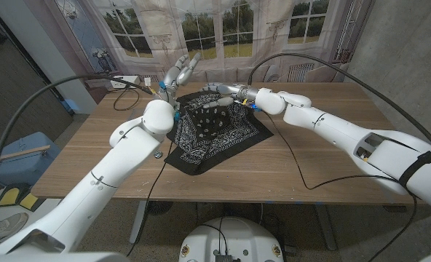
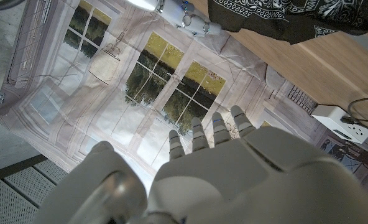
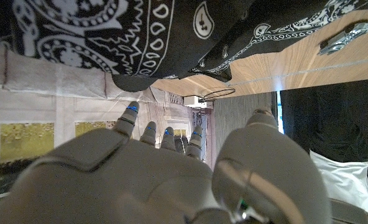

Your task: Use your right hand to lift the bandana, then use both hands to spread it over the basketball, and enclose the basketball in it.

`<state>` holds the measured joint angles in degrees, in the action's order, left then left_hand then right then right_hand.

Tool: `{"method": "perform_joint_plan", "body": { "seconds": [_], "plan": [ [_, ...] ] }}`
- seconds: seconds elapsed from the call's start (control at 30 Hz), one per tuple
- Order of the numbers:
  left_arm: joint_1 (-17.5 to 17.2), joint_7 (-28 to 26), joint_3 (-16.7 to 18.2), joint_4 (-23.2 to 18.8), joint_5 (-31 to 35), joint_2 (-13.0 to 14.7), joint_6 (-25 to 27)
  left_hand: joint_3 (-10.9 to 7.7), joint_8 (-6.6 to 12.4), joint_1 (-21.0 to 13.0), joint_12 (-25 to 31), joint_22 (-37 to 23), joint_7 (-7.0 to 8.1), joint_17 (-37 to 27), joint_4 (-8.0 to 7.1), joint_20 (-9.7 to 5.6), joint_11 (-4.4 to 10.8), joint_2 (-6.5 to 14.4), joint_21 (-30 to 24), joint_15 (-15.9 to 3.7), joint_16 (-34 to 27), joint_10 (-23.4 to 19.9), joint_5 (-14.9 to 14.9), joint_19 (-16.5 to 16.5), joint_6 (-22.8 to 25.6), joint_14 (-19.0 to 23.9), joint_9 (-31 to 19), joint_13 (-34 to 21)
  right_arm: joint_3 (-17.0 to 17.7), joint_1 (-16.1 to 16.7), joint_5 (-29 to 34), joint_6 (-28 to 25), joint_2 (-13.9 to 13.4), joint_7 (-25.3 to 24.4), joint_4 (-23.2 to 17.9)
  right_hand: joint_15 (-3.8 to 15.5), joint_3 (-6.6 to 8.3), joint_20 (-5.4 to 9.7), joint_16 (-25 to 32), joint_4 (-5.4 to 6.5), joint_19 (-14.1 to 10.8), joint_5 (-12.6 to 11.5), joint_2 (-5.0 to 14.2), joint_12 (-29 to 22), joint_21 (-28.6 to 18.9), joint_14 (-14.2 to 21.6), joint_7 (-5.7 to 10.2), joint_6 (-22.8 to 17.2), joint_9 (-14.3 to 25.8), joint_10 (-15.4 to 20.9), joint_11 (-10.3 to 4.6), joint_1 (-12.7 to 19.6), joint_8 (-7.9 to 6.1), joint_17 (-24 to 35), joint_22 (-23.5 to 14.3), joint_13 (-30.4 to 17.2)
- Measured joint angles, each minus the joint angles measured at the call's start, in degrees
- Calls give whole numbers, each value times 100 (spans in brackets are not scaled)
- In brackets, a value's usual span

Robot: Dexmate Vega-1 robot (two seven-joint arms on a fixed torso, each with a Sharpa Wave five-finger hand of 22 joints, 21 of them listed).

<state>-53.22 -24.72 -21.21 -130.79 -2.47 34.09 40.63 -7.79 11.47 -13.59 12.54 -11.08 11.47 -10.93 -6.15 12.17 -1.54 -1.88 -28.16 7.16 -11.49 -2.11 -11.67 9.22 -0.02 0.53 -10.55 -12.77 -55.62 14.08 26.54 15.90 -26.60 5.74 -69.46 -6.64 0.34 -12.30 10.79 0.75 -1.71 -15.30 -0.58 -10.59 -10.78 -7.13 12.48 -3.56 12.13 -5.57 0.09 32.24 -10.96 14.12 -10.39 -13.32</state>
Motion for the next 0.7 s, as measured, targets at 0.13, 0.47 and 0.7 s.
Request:
{"method": "perform_joint_plan", "body": {
  "seconds": [0.13,0.47,0.7],
  "plan": [
    [-59,-92,9,-80,-121,90,-36,0,0,-1,0,0,1,0,0,0,0,42,21,0,0,0,0,0,1,0,0,0,-51,110,525,-423,-78,-102,-331,0,33,0,12,-33,0,0,-12,0,0,-17,8,54,0,-85,47,86,23,-3,0,0],
    [-148,-279,6,-203,-327,245,-105,0,0,-1,33,1,0,0,0,0,-58,41,44,0,0,-2,0,0,1,0,0,-15,-244,238,1563,-1450,-145,84,-914,-41,94,0,112,-157,-125,-39,98,0,-91,70,-8,385,27,-347,207,247,38,-32,-29,0],
    [-157,-359,-23,-213,-442,311,-165,-24,0,-25,45,1,0,-1,23,31,-62,65,44,0,0,2,0,-32,1,0,1,-17,-431,191,2000,-1971,-96,561,-1069,-83,38,-11,157,-212,-388,-66,24,0,-179,173,-2,826,10,-408,228,321,82,-55,-42,-15]
  ]
}}
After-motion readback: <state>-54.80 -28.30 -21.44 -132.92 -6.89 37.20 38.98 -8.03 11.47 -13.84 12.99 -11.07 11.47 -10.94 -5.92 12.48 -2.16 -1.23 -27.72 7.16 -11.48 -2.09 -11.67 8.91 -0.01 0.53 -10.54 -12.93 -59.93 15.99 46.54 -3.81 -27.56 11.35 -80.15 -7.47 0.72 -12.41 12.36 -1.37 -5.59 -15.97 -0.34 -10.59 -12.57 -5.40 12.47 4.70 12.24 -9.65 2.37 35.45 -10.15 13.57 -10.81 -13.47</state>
